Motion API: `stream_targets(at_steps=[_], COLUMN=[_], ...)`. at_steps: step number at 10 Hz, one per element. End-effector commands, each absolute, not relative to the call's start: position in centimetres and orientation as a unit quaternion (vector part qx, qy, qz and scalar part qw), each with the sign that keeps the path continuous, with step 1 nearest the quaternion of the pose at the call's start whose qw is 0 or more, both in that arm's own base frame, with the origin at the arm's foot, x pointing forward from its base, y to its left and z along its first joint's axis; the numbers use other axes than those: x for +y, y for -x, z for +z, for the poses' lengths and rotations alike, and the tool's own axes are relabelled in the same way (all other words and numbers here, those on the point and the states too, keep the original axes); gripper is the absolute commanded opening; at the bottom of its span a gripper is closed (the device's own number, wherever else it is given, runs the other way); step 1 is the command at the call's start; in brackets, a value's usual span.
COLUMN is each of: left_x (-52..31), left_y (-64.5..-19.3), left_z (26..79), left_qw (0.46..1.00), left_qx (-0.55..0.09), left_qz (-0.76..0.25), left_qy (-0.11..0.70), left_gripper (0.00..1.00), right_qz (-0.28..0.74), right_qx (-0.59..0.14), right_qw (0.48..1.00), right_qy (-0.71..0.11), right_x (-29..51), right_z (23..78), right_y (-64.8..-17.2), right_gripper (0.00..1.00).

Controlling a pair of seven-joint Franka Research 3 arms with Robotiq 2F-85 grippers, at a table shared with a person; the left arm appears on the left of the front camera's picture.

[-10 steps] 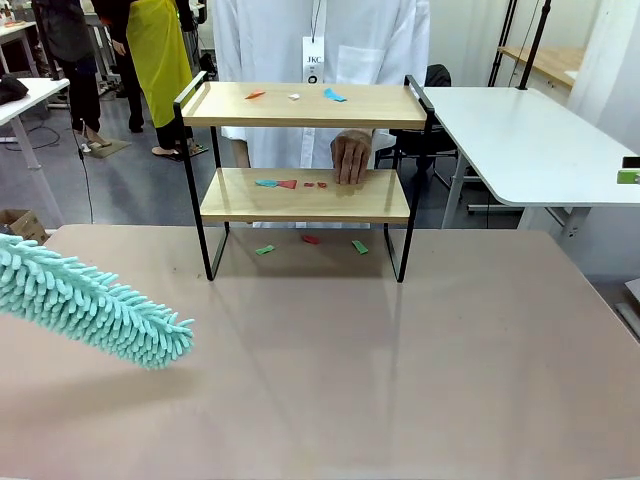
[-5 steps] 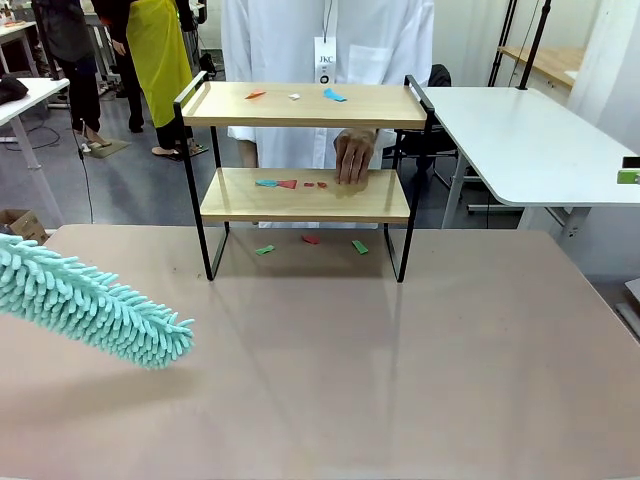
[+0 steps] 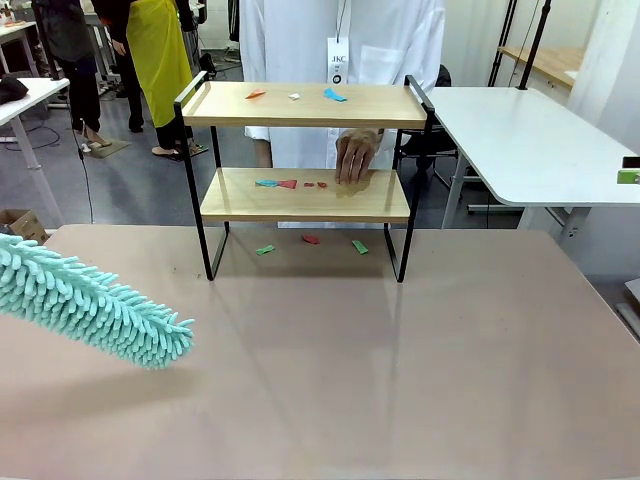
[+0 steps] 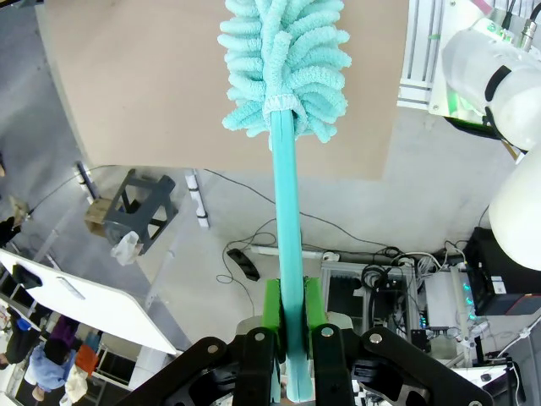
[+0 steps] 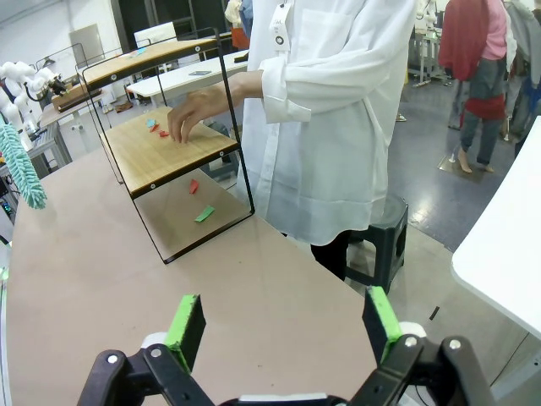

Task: Clean the shelf.
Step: Clean the specific section of the Shelf indicated by the human with the Duster.

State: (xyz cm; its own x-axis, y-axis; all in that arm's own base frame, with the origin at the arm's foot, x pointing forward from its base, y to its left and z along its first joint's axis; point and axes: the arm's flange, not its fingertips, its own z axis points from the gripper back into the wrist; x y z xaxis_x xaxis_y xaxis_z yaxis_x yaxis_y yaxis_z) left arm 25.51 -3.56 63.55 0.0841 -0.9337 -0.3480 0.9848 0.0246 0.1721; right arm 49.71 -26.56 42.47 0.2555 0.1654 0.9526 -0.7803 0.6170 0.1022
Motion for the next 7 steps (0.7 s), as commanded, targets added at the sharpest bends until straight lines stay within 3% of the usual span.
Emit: stream_targets(at_steps=[1,5,7], left_x=[-3.52,-3.56,-4.48], left_y=[-25.44,-25.51,-25.65], left_z=[63.66,63.55,64.47], left_qw=[0.713,0.712,0.733], left_qx=[0.068,0.069,0.015], left_qz=[-0.674,-0.673,-0.672], left_qy=[-0.179,-0.186,-0.099], left_gripper=[0.13,0.13,0.13], right_qz=[0.324,0.324,0.324], right_qx=[-0.52,-0.52,-0.52], right_qw=[0.733,0.733,0.733], right_qy=[-0.295,-0.295,-0.295], right_x=[-26.44,-26.44,-26.44], right_z=[42.74,42.74,42.74], right_y=[-49.74,-49.74,-49.74], right_gripper=[1.0,1.0,1.0])
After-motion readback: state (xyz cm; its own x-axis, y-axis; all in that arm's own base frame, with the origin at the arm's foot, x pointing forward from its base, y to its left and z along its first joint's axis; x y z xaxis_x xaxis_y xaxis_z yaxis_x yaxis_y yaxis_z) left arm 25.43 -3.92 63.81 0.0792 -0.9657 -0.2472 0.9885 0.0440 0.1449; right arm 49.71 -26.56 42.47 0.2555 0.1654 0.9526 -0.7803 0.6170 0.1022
